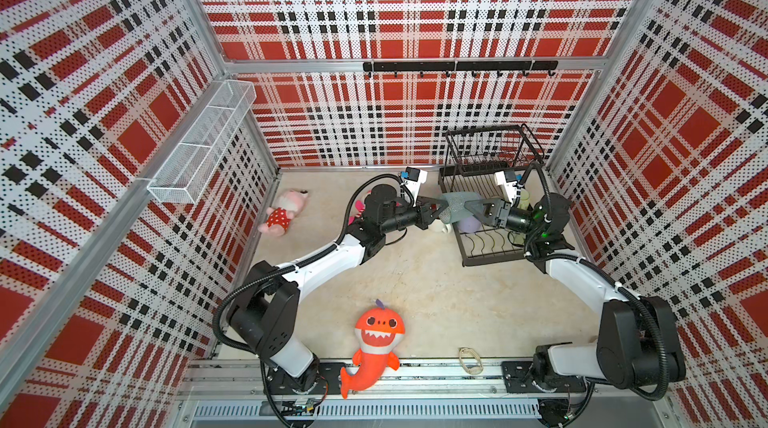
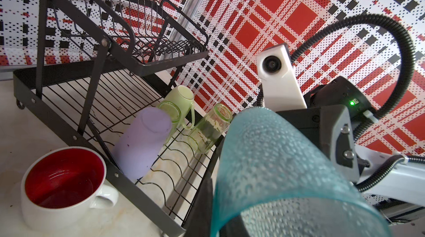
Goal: Load cups into a dish rack
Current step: Place the cup upside down at the dish rack.
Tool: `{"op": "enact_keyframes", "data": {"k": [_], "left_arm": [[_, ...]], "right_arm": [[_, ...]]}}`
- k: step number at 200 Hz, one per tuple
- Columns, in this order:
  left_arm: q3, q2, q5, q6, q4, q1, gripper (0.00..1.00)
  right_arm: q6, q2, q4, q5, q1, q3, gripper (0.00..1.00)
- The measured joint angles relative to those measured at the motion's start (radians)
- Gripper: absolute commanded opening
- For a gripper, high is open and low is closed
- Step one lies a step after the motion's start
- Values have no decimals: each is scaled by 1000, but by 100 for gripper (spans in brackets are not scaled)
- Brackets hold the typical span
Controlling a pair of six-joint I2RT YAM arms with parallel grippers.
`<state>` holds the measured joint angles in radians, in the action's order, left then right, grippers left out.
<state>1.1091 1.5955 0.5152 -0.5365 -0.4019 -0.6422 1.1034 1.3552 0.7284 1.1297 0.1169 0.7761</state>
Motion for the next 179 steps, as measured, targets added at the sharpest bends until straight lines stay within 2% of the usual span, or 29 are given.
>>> {"op": "enact_keyframes", "data": {"k": [52, 85, 120, 138, 179], "left_arm": [[-7, 0, 0, -13, -42, -10, 2], [-11, 0, 3, -13, -61, -19, 3], [-11, 0, 9, -14, -69, -19, 12], [-12, 2, 2, -14, -69, -19, 20], [-13, 4, -4, -24, -73, -19, 27]], "right_arm": [[84, 34, 146, 13, 5, -1, 87], [99, 36, 183, 20, 16, -1, 83], [121, 36, 209, 21, 16, -1, 77], [119, 36, 217, 21, 18, -1, 74], [106, 36, 210, 23, 25, -2, 70]]}}
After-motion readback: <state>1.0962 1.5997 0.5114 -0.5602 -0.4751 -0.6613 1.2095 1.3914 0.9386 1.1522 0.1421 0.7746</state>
